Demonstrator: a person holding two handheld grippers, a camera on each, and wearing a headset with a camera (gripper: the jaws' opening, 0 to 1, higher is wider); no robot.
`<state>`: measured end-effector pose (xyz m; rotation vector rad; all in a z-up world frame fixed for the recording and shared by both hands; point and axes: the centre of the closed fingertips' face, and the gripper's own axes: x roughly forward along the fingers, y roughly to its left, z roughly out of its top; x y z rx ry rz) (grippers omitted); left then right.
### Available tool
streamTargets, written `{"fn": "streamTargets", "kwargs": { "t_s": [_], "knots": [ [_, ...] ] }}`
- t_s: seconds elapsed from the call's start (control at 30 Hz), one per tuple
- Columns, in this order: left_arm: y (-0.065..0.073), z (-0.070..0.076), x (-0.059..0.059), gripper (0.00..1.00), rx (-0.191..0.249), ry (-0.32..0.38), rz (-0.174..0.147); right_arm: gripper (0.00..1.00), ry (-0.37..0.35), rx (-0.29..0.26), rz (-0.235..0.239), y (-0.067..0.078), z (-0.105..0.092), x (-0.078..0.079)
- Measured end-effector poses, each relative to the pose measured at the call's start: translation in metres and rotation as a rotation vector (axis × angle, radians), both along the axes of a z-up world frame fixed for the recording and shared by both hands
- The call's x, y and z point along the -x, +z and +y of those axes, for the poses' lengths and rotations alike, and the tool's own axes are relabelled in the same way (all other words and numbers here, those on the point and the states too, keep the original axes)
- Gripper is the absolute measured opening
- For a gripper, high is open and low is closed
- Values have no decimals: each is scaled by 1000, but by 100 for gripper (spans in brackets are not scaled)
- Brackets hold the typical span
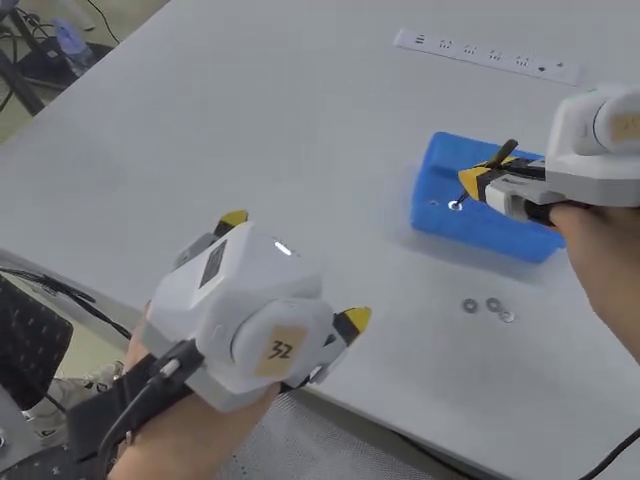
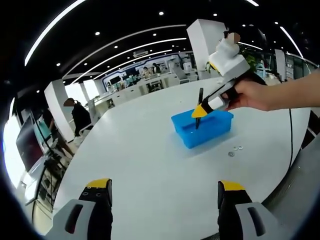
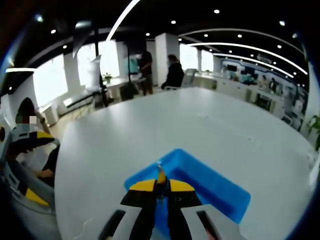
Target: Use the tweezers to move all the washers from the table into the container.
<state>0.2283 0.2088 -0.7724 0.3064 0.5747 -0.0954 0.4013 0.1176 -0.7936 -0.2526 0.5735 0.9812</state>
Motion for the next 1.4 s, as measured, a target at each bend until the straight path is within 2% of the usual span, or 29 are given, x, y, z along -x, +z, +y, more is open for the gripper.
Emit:
{"fn": "streamTargets", "kwargs": {
  "t_s": [0.2,0.43,0.7,0.87,0.97,1.03,1.13,1.4],
  "knots": [
    [0,0,0,89,-5,-3,1,4,16,39,-6,-11,3,-3],
    [-2,-2,0,89,-8,-11,11,4,16,49,-4,-17,5,-5],
    [-4,-2,0,89,-11,-13,20,5,12,34,1,-19,4,-4],
    [-6,-4,0,89,-16,-24,29,5,-11,23,30,-19,-1,-5],
    [-7,-3,0,89,-19,-21,33,5,-11,23,11,-14,-5,-5],
    [-8,-2,1,89,-19,-16,39,5,-13,-16,24,-7,-4,-4],
    [-8,-2,1,89,-21,-17,37,5,-20,-30,35,-2,-7,-3],
    [-8,0,1,89,-23,-9,36,5,-43,-49,-3,20,-14,0]
  ]
}}
